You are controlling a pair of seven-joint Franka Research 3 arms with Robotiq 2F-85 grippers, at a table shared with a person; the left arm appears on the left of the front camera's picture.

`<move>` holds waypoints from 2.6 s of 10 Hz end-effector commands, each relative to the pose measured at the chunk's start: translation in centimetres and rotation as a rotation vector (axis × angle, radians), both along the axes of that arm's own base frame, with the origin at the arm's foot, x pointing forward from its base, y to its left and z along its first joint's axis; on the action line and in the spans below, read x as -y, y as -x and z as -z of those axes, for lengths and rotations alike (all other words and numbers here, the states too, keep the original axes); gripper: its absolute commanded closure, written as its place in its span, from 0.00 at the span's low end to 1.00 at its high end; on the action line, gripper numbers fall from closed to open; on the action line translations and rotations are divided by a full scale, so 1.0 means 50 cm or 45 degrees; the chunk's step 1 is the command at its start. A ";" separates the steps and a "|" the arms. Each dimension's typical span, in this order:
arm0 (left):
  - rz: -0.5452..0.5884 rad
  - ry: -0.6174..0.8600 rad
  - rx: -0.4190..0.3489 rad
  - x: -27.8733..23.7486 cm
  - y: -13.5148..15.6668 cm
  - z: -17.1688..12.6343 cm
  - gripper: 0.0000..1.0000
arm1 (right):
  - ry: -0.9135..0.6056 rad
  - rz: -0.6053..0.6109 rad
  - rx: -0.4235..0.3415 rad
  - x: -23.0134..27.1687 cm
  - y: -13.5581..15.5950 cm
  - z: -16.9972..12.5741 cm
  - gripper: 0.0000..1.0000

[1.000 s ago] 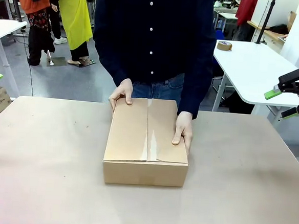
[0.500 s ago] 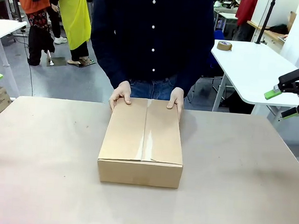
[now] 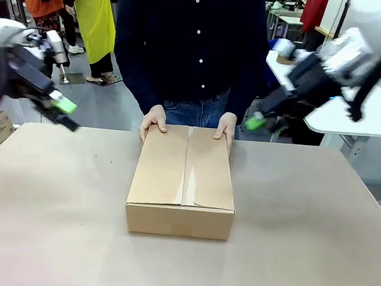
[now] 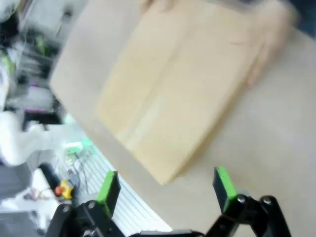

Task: Pack the gift set into the box.
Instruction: Press and hold the closed box until the human finishes sealing it.

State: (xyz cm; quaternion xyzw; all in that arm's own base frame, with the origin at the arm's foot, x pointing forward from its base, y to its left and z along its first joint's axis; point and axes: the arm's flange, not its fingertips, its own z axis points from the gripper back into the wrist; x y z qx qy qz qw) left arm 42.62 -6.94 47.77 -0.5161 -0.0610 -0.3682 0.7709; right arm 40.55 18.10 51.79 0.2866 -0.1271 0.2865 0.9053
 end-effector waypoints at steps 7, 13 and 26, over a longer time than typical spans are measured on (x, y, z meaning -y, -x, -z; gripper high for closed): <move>0.052 0.533 0.580 0.119 -0.053 0.131 0.00 | -0.914 -1.103 0.682 -0.126 -0.102 0.138 0.00; -0.080 0.640 0.671 0.156 -0.052 0.206 0.00 | -0.609 -0.720 0.736 -0.123 -0.100 0.104 0.00; 0.142 0.399 1.188 0.283 -0.065 0.342 0.00 | -0.517 -0.858 0.774 -0.059 -0.120 0.398 0.00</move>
